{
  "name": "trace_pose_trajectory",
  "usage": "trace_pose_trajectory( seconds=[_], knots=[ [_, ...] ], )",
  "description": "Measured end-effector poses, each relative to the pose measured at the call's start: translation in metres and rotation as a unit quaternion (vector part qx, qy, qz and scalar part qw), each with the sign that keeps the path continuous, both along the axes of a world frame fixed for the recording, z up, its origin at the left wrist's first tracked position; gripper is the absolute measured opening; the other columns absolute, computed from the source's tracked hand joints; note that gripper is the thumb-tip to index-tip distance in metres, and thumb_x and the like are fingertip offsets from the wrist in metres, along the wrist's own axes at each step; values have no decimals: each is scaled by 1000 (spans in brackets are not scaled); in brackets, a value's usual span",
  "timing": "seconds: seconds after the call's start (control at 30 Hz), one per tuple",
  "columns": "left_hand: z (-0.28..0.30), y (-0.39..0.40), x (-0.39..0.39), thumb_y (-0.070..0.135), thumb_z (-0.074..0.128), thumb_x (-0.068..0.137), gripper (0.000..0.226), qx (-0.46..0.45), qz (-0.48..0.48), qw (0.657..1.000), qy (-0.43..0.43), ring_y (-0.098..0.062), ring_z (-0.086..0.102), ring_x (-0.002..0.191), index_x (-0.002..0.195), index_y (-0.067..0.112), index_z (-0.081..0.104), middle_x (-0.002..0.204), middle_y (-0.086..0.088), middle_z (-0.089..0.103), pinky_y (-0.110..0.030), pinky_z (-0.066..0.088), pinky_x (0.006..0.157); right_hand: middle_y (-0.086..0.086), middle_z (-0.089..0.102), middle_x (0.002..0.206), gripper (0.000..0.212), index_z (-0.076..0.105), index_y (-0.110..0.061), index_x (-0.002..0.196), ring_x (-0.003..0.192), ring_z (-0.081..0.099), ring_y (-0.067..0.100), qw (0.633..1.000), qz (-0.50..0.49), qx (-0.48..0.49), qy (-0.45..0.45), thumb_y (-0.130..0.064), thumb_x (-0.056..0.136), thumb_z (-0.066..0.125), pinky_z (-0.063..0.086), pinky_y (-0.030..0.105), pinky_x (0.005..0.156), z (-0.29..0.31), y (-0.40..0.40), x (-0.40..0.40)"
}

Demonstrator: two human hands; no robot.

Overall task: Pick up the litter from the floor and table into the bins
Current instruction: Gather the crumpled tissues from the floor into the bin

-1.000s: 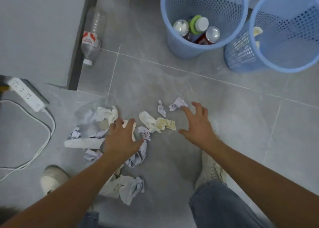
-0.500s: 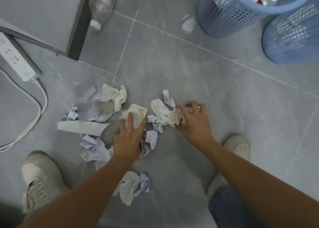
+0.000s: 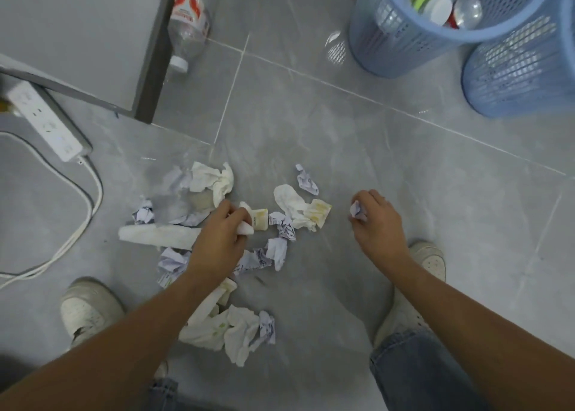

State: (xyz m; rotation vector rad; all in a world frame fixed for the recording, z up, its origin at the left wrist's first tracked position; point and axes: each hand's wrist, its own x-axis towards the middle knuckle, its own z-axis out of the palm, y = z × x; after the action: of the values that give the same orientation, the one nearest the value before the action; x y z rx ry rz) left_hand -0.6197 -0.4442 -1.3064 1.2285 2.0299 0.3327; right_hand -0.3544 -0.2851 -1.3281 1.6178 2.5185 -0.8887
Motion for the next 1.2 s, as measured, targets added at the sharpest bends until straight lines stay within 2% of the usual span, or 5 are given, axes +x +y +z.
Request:
trace_pose_trajectory(
  seconds=[0.43,0.63,0.77,0.93,1.2],
  knots=[
    [240,250,136,28,63,96,10,193,-4,968,-160,-7,61,85,105,29,58,95,13,62,-19,45,75,-6,58,83,25,55,-26,91,77,59,10,920,-284,104,251,-7,84,71,46,20,66,248,175,60],
    [249,427,232,26,64,93,17,172,-11,970,-170,-19,58,83,103,19,53,91,1,60,-33,44,69,4,62,91,22,55,-16,97,80,58,19,904,-351,119,212,-6,82,67,45,27,70,257,313,114],
    [233,483,260,43,69,85,63,30,-35,988,-146,-25,59,95,136,15,46,103,1,53,-35,48,72,13,51,139,59,47,-20,144,122,55,26,965,-252,27,63,-21,89,67,44,36,101,230,343,141],
    [219,393,209,34,60,87,42,58,-18,997,-56,-33,64,94,124,16,49,100,-8,66,-37,42,66,17,49,137,57,51,-16,138,118,56,37,978,-191,73,39,-24,82,60,47,42,93,212,284,151],
    [159,91,75,36,59,89,24,-237,95,967,-2,-30,67,94,109,23,54,95,-5,71,-43,55,83,5,45,130,50,54,-25,131,110,57,30,988,37,-150,-13,-19,84,69,53,41,90,143,55,43]
  ],
)
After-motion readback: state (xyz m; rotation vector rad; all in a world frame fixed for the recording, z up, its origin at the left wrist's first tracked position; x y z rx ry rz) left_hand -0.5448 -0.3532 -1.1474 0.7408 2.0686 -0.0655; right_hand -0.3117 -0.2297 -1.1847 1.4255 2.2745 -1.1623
